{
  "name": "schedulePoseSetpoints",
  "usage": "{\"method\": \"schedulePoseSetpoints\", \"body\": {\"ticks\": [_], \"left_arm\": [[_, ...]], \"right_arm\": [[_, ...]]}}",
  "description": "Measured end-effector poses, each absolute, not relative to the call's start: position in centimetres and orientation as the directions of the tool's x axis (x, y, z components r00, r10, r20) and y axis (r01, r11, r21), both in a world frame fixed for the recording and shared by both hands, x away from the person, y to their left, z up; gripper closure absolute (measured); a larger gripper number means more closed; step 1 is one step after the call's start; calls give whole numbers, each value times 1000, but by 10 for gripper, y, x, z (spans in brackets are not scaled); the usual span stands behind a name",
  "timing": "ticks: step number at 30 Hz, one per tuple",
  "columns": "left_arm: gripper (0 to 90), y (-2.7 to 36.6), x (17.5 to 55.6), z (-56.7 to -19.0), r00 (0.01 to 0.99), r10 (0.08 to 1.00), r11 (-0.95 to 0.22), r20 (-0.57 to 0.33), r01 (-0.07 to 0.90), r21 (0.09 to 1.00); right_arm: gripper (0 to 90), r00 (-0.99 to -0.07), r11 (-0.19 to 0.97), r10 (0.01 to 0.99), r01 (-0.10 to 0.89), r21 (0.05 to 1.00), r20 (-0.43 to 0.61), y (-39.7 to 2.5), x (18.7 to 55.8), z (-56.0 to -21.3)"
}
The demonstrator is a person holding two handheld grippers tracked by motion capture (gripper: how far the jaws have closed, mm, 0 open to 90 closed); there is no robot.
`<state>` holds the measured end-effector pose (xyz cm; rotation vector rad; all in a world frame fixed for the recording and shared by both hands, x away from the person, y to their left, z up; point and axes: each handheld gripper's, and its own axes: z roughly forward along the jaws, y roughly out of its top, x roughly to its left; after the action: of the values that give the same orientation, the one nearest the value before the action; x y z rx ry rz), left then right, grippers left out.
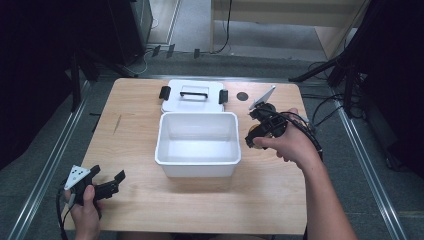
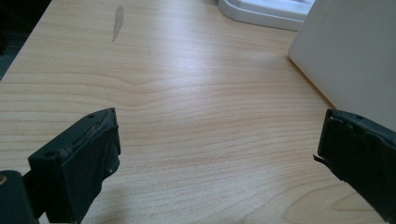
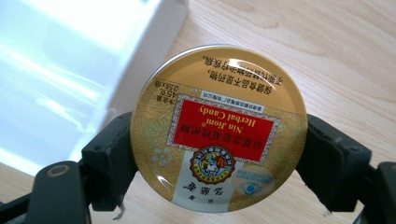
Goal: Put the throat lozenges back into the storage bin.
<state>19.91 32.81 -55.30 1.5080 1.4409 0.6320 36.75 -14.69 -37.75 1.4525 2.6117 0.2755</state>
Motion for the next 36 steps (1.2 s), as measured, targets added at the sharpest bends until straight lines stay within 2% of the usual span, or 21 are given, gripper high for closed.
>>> {"method": "schedulePoseSetpoints", "body": {"ticks": [29, 36], "left_arm": [[0, 329, 200, -553, 179, 956, 121, -233, 483, 867], [0, 329, 200, -553, 180, 955, 121, -234, 484, 867]], "right_arm": [[206, -624, 614, 780, 746, 259, -50, -84, 371, -360], [206, -709, 701, 700, 657, 278, -90, -73, 368, -366]]}}
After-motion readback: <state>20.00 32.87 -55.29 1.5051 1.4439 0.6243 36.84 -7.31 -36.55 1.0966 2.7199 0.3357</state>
